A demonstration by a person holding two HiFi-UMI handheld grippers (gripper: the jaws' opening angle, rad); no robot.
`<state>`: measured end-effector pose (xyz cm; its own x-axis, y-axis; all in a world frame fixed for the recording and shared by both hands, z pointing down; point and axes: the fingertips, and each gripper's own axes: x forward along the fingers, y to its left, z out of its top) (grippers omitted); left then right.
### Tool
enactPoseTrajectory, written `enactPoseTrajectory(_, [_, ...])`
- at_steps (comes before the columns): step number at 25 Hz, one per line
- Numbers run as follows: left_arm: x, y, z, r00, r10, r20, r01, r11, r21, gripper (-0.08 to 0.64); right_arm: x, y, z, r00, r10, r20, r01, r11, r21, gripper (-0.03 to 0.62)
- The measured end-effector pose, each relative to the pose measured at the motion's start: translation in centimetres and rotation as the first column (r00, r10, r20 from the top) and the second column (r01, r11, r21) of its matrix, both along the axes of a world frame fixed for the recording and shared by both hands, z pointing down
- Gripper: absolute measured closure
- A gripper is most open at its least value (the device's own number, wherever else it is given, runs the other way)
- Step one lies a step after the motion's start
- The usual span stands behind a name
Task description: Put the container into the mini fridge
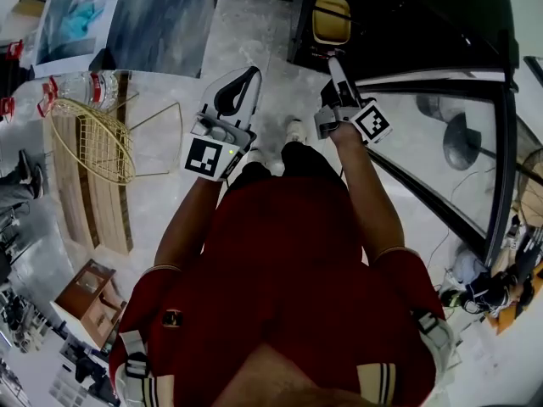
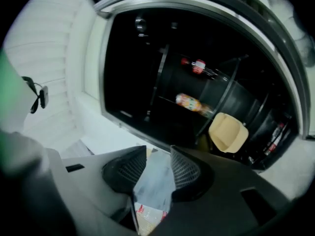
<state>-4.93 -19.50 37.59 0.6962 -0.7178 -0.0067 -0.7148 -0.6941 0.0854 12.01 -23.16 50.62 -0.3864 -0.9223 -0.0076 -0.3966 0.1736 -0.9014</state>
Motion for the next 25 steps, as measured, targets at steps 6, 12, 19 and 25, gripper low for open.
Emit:
enactPoseTrajectory(6, [-0.9,1.1,-0.6,0.999,0.026,-0.019,-0.026,1.000,0.016,0.554,-2.3,1.9,-4.9,0.995,-0.022,-0.097,0.030,0.996,0.088,0.517])
enactPoseTrajectory(12, [-1.2,3.1,-1.8,0.997,0.071,-0.034,-0.070,0.997,0.028,0.554,-5.0,5.0,-9.6,0.972,-0.048,-0.231,0.089,0.981,0.171,0.571])
enactPoseTrajectory(19, [-1.7,6.0,-3.7,0.994,0.107,-0.036,-0.105,0.993,0.048,0.554,-9.2,9.3,-13.8,0.858,-0.078,-0.508,0.219,0.950,0.224,0.592])
enactPoseTrajectory(25, [-2.5,8.0,-4.5,0.989,0.138,-0.052,-0.136,0.990,0.039,0.554,-12.5,12.5,-15.9,0.728,-0.066,-0.682,0.311,0.919,0.243,0.592])
